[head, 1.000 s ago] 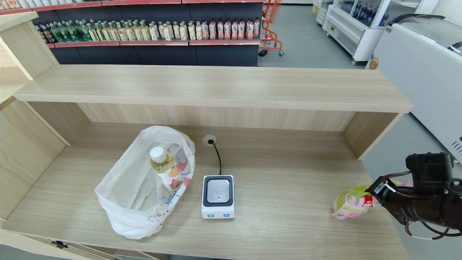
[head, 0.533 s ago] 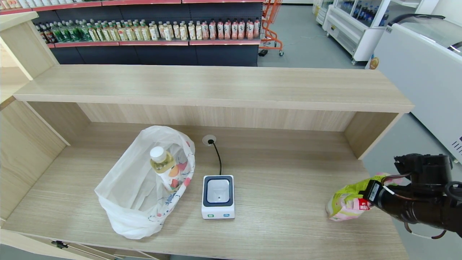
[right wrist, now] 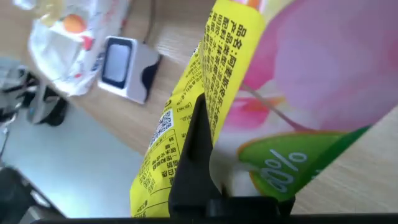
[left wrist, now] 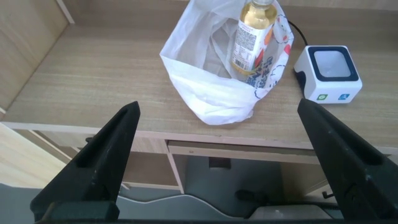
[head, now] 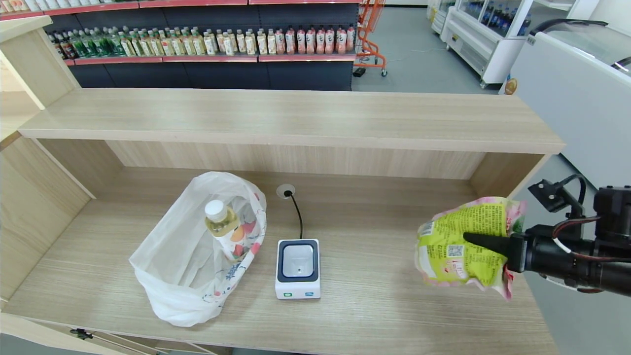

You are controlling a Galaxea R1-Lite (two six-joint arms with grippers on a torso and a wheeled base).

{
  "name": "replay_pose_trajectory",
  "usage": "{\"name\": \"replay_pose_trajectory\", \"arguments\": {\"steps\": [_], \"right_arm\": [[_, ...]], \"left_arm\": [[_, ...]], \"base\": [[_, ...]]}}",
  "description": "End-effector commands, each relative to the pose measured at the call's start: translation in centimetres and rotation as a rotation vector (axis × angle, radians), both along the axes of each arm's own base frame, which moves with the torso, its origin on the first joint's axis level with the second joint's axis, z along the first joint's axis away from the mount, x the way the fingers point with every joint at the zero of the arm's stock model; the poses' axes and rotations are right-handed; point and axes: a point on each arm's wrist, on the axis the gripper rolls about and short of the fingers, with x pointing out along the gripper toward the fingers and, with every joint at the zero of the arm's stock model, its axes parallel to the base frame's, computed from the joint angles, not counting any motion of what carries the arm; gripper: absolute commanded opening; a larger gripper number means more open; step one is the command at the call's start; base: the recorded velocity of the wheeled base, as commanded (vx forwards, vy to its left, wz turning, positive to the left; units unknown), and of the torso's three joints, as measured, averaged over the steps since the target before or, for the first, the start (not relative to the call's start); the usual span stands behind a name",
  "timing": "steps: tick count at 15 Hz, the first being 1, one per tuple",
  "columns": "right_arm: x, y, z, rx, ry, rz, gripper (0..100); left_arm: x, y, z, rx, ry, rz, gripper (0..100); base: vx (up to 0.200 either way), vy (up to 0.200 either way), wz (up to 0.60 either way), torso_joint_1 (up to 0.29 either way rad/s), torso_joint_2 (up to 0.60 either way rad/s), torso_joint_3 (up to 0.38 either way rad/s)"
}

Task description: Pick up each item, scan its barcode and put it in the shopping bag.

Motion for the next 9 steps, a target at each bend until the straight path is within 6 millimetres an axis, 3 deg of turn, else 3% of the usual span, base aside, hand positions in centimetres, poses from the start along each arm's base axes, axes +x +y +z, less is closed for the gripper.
{"name": "replay_pose_trajectory", "arguments": {"steps": [1,2,4,6,8,9], "right_arm": [[-1.6,0.2,2.3,-0.003,-0.139,0.136,0],[-2.8,0.5,3.2,-0.009,-0.229,0.277,0],[-4.7,1.2,3.5,-0.098,-0.375,0.400,0],[-5.9,1.8,2.8,-0.141,-0.421,0.466,0],[-8.4,1.8,0.5,-0.158,-0.467,0.608,0],[-9.2,1.8,0.3,-0.153,-0.493,0.644,0]], "left_arm": [[0.0,0.0,0.0,-0.001,0.001,-0.001,100],[0.0,0.0,0.0,-0.001,0.001,0.001,100],[0.0,0.0,0.0,-0.001,0.001,0.001,100],[0.0,0.0,0.0,-0.001,0.001,0.001,100],[0.0,0.0,0.0,-0.001,0.001,0.001,100],[0.0,0.0,0.0,-0.001,0.001,0.001,100]], "base": [[0.000,0.000,0.00,0.000,0.00,0.000],[0.000,0.000,0.00,0.000,0.00,0.000],[0.000,0.000,0.00,0.000,0.00,0.000],[0.000,0.000,0.00,0.000,0.00,0.000],[0.000,0.000,0.00,0.000,0.00,0.000],[0.000,0.000,0.00,0.000,0.00,0.000]]}}
